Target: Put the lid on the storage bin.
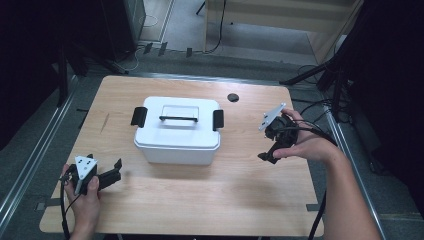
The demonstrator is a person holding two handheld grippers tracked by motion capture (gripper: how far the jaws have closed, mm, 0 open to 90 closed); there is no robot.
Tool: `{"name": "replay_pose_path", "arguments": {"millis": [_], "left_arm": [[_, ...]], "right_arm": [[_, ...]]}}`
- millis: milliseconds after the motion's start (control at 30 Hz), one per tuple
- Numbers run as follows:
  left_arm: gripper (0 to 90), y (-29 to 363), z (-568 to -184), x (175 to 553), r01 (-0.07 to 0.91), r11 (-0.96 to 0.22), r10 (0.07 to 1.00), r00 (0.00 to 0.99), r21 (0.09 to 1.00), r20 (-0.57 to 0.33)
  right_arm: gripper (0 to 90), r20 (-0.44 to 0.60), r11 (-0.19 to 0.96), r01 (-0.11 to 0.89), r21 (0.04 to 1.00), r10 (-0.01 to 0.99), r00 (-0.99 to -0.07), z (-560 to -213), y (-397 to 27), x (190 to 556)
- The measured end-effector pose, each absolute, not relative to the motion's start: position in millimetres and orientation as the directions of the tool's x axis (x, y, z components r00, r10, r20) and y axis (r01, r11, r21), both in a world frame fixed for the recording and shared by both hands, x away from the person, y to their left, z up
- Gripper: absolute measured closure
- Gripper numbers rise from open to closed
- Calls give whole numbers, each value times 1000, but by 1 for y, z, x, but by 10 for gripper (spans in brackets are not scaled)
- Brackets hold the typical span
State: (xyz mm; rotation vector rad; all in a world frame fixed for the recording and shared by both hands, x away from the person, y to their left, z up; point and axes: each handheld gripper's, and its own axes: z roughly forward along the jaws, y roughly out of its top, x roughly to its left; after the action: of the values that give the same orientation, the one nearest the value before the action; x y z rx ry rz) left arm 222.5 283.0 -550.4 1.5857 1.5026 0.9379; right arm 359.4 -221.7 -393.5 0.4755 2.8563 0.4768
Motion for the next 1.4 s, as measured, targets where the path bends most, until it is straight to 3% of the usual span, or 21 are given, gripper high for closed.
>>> {"name": "replay_pose_path", "arguments": {"millis": [733, 1400], "left_arm": [[73, 282, -550, 222, 452, -40, 999, 44, 891, 23], [73, 282, -550, 222, 450, -44, 999, 38, 892, 30]], "right_arm": [[0, -162, 862, 306, 403, 396, -904, -422, -260, 324], [0, -135, 804, 360, 474, 470, -872, -474, -290, 288]]}}
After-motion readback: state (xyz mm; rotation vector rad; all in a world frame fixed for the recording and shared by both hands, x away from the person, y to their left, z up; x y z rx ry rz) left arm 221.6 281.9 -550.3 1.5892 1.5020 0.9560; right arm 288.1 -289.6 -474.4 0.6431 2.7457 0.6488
